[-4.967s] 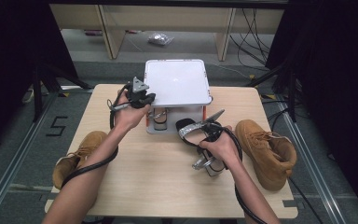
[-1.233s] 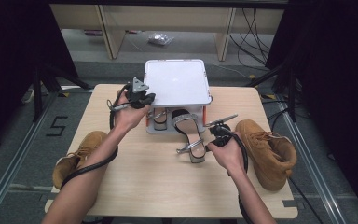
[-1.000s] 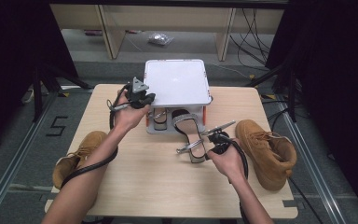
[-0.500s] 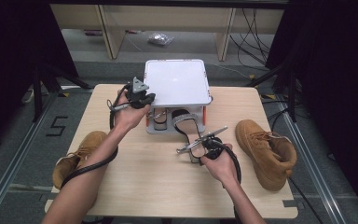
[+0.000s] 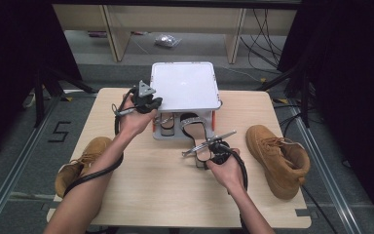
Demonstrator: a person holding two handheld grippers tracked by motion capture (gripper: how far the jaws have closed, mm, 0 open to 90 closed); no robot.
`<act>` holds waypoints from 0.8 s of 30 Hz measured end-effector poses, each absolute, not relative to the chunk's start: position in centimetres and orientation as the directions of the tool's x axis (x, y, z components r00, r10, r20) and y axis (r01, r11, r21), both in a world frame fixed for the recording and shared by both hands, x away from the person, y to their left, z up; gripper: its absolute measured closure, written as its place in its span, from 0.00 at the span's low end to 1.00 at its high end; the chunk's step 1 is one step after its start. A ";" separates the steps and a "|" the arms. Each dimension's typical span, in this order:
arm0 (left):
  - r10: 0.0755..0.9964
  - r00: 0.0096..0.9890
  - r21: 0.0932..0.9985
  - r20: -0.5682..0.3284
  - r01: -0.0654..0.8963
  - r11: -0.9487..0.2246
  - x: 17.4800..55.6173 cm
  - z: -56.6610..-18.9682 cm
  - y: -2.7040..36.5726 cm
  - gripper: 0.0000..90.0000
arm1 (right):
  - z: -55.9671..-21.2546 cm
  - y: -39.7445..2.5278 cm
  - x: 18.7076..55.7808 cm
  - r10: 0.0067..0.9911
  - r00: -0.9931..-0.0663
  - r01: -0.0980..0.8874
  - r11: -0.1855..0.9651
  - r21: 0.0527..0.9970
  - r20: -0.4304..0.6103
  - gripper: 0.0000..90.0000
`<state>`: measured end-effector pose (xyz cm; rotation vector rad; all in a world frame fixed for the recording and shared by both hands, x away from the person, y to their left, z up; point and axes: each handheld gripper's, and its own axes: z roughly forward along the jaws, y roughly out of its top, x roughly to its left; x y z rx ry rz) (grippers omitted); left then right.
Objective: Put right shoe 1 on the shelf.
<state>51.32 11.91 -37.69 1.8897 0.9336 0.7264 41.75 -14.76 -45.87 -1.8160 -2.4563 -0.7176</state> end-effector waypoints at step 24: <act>0.828 0.550 0.893 0.108 0.313 -0.324 51.4 -37.7 11.9 1.00 | -45.3 -12.2 44.6 0.895 -0.302 0.907 0.164 0.387 0.328 1.00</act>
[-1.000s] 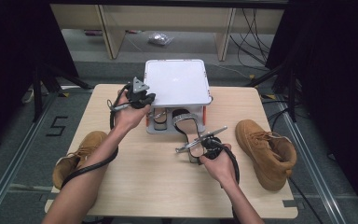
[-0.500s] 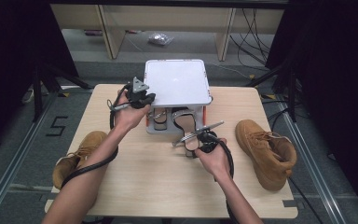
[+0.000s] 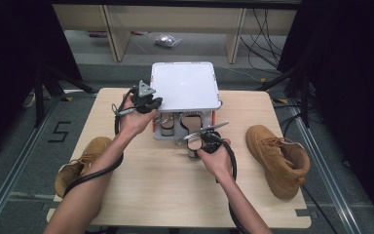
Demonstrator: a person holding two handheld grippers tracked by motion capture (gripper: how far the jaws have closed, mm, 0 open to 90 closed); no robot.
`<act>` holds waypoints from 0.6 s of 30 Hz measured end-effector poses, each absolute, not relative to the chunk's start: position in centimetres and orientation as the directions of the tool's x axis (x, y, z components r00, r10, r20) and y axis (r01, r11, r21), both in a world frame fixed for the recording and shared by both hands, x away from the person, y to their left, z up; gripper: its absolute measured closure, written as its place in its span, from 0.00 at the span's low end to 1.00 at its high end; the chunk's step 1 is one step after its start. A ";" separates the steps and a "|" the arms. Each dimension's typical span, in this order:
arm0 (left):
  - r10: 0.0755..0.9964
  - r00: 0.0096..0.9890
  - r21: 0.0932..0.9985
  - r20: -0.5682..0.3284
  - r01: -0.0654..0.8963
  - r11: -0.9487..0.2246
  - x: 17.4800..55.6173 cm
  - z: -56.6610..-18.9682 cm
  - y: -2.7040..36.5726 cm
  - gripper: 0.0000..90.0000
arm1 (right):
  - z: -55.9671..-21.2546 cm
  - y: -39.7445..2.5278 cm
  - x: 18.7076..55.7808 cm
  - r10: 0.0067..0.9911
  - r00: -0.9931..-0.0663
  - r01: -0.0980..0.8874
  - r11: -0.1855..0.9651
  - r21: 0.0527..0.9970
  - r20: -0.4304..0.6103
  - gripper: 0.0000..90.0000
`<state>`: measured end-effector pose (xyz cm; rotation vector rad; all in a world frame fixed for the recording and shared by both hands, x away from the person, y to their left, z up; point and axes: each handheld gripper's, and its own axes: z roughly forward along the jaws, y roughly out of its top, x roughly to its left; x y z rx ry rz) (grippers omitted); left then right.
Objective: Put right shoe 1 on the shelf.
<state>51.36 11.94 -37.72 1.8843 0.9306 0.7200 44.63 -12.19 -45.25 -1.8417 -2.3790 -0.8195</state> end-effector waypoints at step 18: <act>0.827 0.551 0.892 0.111 0.312 -0.327 51.4 -37.7 11.9 1.00 | -44.8 -12.0 46.5 0.891 -0.283 0.895 0.112 0.432 0.354 1.00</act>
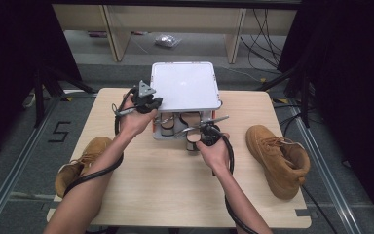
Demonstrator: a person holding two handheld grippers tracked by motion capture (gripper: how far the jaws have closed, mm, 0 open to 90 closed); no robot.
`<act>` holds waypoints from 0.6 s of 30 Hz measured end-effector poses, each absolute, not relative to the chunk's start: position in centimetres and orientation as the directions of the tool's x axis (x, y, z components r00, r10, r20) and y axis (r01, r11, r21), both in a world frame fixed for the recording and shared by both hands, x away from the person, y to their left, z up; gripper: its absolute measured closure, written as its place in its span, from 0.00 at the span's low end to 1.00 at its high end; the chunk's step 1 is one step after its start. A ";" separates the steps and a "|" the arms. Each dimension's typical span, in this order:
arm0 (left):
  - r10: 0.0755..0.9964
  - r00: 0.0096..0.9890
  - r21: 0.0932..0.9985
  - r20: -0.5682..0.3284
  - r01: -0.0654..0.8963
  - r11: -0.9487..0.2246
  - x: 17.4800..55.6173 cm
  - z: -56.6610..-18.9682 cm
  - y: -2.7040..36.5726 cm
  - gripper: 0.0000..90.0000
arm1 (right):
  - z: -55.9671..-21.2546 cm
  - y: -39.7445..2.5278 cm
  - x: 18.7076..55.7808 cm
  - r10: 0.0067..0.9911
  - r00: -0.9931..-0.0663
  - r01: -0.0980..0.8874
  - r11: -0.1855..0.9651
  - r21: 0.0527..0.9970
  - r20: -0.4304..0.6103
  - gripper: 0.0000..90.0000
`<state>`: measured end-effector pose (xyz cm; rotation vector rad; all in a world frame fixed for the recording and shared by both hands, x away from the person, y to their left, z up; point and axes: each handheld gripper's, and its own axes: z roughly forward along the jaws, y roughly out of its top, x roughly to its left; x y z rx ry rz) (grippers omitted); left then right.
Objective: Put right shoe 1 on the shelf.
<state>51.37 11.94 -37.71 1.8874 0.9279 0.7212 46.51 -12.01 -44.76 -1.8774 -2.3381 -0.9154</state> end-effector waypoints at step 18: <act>0.824 0.553 0.886 0.120 0.314 -0.340 51.4 -37.7 12.0 1.00 | -44.9 -12.6 47.2 0.911 -0.268 0.876 0.095 0.473 0.315 1.00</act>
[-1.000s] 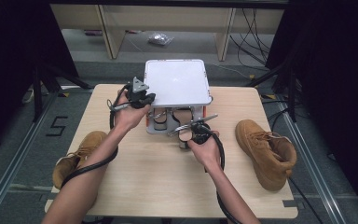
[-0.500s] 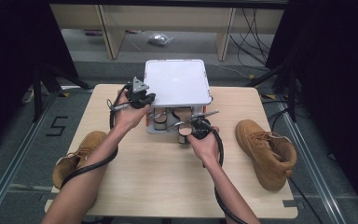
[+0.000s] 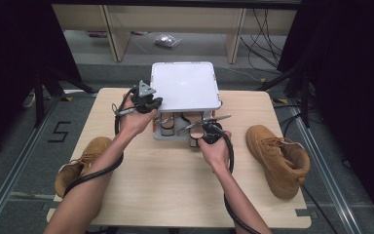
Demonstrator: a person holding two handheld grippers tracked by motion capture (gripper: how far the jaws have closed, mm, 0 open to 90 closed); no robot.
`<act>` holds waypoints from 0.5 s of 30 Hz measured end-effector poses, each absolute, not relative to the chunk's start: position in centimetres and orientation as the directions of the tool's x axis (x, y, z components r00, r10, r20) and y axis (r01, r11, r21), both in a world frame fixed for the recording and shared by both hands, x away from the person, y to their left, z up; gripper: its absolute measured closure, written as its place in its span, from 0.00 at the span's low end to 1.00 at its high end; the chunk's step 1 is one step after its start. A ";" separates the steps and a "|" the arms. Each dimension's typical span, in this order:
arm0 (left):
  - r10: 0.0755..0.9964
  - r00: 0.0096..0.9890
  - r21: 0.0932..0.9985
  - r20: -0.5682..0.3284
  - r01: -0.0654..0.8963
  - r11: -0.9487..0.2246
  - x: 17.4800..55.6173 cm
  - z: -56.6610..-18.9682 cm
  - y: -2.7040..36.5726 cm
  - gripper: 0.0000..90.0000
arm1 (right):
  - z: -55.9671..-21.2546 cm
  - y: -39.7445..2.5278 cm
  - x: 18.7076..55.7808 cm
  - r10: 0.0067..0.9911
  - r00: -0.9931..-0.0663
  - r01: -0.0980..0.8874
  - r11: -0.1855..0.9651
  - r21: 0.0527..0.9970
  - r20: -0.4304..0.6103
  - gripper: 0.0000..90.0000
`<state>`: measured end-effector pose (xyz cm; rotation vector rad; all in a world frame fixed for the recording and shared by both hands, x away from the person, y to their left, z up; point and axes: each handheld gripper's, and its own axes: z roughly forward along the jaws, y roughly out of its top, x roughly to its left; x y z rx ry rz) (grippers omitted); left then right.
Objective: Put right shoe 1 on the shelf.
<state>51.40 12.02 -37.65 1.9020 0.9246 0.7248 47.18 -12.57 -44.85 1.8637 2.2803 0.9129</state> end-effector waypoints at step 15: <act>0.823 0.555 0.888 0.119 0.311 -0.338 51.4 -37.7 12.0 1.00 | -45.2 -12.6 48.4 0.921 -0.274 0.838 0.087 0.538 0.278 1.00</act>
